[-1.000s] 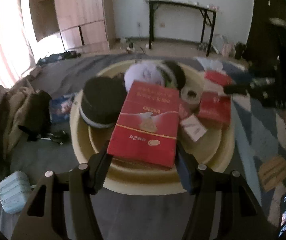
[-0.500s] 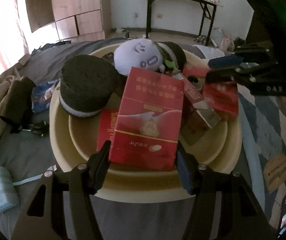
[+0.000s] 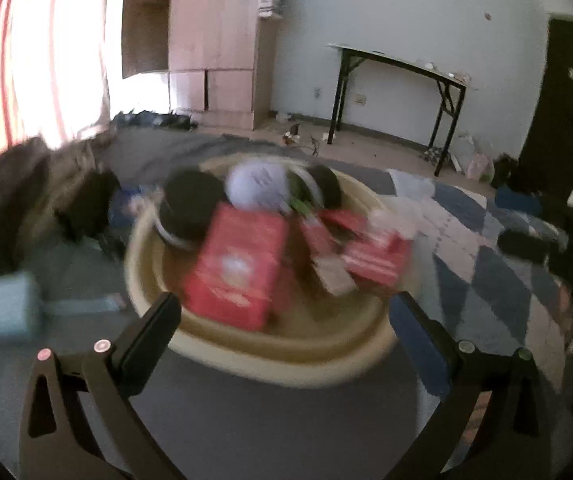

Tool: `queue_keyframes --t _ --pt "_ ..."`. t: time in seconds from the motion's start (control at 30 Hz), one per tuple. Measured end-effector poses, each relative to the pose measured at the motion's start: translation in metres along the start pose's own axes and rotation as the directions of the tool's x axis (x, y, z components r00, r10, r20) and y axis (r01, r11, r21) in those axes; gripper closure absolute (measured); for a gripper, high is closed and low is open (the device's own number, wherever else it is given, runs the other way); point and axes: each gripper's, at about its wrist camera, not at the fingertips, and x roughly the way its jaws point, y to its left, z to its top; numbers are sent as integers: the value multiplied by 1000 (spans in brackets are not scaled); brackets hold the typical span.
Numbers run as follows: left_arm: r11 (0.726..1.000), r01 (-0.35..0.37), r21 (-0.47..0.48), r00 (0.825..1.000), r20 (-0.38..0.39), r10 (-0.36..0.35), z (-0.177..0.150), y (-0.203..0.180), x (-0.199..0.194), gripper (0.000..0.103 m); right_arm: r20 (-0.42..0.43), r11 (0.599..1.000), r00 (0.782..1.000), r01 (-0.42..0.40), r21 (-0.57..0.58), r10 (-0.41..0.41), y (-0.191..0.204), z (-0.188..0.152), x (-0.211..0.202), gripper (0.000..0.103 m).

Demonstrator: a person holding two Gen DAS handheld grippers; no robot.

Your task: Organize rigid objects

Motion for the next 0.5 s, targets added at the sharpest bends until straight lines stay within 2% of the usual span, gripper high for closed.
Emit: queue_keyframes --t 0.1,0.2,0.33,0.4,0.5 --pt "998 -27 -53 999 -25 25 -24 -27 10 0 -63 997 997 50 -53 -53 -2 -35 -1 0" --pt "997 -32 -74 998 -63 28 -35 -45 29 0 -144 992 986 72 -100 -86 -2 -62 21 0" --pt "992 -104 -77 986 -140 93 -47 -59 54 0 -201 985 972 98 -139 -125 0 -72 55 0" --pt "991 -110 -75 978 -184 95 -56 -62 63 0 -243 988 963 88 -127 -117 -2 -78 68 0" --pt "986 -146 -83 975 -182 129 -57 -61 65 0 -240 991 965 83 -103 -105 -8 -78 69 0"
